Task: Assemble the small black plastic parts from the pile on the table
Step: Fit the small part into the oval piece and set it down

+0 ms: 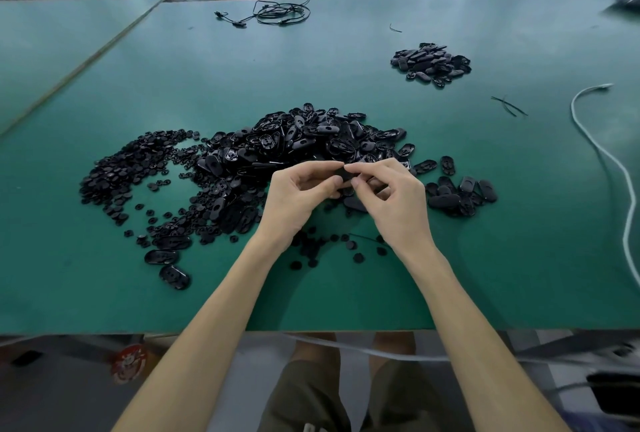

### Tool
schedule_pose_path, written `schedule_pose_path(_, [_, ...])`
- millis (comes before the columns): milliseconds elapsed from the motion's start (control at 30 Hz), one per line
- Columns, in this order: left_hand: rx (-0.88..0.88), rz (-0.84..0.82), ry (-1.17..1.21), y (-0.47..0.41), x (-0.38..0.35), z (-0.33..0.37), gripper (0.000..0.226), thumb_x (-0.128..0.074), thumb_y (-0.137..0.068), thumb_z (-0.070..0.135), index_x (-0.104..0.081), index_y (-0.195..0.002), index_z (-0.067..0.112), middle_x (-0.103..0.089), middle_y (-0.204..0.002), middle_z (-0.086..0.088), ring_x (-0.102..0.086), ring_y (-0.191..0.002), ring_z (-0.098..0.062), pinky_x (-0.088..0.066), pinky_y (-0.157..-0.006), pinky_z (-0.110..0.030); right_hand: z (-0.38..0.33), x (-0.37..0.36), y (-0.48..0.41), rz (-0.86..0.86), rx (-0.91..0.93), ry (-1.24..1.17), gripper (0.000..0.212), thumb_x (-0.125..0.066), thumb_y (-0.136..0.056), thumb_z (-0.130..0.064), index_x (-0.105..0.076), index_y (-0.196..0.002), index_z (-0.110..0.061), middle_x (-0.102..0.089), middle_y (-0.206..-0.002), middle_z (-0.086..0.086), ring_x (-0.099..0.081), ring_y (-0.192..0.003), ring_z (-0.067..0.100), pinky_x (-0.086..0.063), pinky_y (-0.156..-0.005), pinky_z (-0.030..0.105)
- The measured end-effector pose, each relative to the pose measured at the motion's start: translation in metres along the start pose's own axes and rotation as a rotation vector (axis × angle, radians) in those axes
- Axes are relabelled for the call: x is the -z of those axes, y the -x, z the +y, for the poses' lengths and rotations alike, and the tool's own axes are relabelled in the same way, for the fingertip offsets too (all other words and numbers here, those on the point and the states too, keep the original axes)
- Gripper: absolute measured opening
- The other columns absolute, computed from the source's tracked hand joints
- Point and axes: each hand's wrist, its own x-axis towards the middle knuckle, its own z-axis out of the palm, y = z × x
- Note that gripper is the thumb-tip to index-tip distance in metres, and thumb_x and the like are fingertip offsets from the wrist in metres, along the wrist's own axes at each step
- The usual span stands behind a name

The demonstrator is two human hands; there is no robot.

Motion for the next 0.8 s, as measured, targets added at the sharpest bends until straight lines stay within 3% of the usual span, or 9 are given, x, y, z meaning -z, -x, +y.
schedule_pose_path(367, [0.065, 0.010, 0.153, -0.0003, 0.0038, 0.0001, 0.030, -0.073, -0.093, 0.000, -0.068, -0.123, -0.002, -0.078, -0.111, -0.015, -0.076, -0.104, -0.030, -0.059, -0.083, -0.026, -0.0003, -0.0014, 0.0009, -0.035, 0.033, -0.046, 0.033, -0.063, -0.099, -0.002, -0.079, -0.119, -0.023, -0.065, -0.098, -0.005, -0.063, -0.080, 0.008, -0.047, -0.065, 0.015])
schedule_pose_path(600, [0.040, 0.035, 0.055, -0.0013, 0.0014, -0.0008, 0.025, -0.077, -0.091, 0.003, -0.072, -0.116, 0.001, -0.077, -0.108, -0.015, -0.075, -0.099, -0.025, -0.059, -0.084, -0.026, -0.0023, 0.0003, 0.0015, -0.065, -0.003, -0.111, 0.032, -0.062, -0.098, 0.003, -0.081, -0.111, -0.019, -0.068, -0.100, 0.000, -0.066, -0.077, 0.021, -0.057, -0.069, 0.049])
schedule_pose_path(700, [0.024, 0.022, 0.036, -0.0018, 0.0005, -0.0009, 0.022, -0.077, -0.092, 0.006, -0.074, -0.113, 0.001, -0.078, -0.104, -0.014, -0.075, -0.094, -0.022, -0.059, -0.084, -0.027, -0.0026, 0.0009, 0.0021, -0.068, -0.016, -0.121, 0.032, -0.062, -0.097, 0.003, -0.082, -0.109, -0.019, -0.069, -0.100, -0.003, -0.067, -0.079, 0.021, -0.057, -0.070, 0.051])
schedule_pose_path(800, [0.026, 0.020, 0.038, -0.0017, -0.0001, -0.0015, 0.019, -0.077, -0.092, 0.004, -0.074, -0.110, 0.002, -0.078, -0.103, -0.014, -0.075, -0.091, -0.021, -0.059, -0.083, -0.027, -0.0030, 0.0008, 0.0020, -0.059, -0.013, -0.120, 0.033, -0.061, -0.099, -0.001, -0.079, -0.113, -0.024, -0.068, -0.101, -0.006, -0.068, -0.077, 0.018, -0.059, -0.072, 0.045])
